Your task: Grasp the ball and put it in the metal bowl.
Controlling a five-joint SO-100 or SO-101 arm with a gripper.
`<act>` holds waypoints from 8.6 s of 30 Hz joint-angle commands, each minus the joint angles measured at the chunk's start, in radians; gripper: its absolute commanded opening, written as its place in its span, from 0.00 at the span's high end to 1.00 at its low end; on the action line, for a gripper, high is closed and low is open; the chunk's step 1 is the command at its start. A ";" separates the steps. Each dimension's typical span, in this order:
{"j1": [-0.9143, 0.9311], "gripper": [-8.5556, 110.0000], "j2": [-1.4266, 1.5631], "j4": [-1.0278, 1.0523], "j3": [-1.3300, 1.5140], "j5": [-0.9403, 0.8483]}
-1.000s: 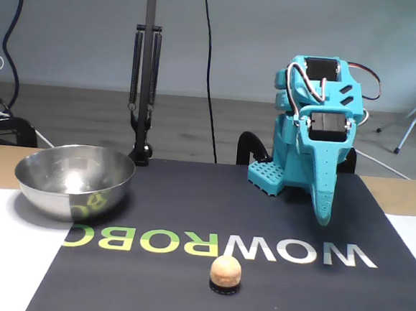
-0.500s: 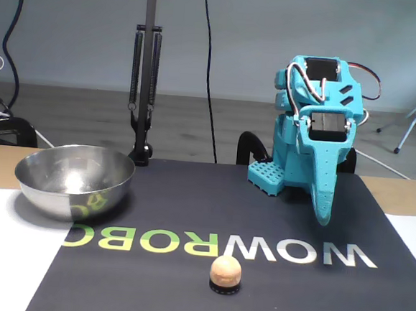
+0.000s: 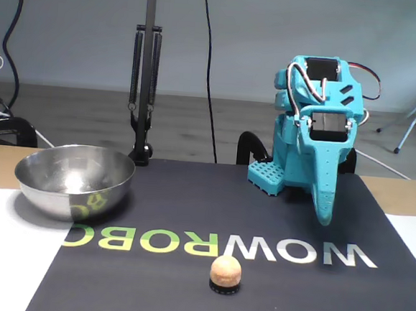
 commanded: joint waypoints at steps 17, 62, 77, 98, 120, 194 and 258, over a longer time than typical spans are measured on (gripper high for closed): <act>0.026 0.93 -0.520 0.107 -0.545 -0.006; 0.156 0.93 -1.655 0.472 -1.494 -1.037; 0.232 0.93 -1.715 0.482 -1.496 -1.485; 0.304 0.93 -1.853 0.469 -1.506 -1.640; 0.342 0.93 -1.898 0.399 -1.506 -1.649; 0.423 0.53 -1.905 0.399 -1.506 -1.698; 0.402 0.53 -2.214 0.397 -1.661 -1.695</act>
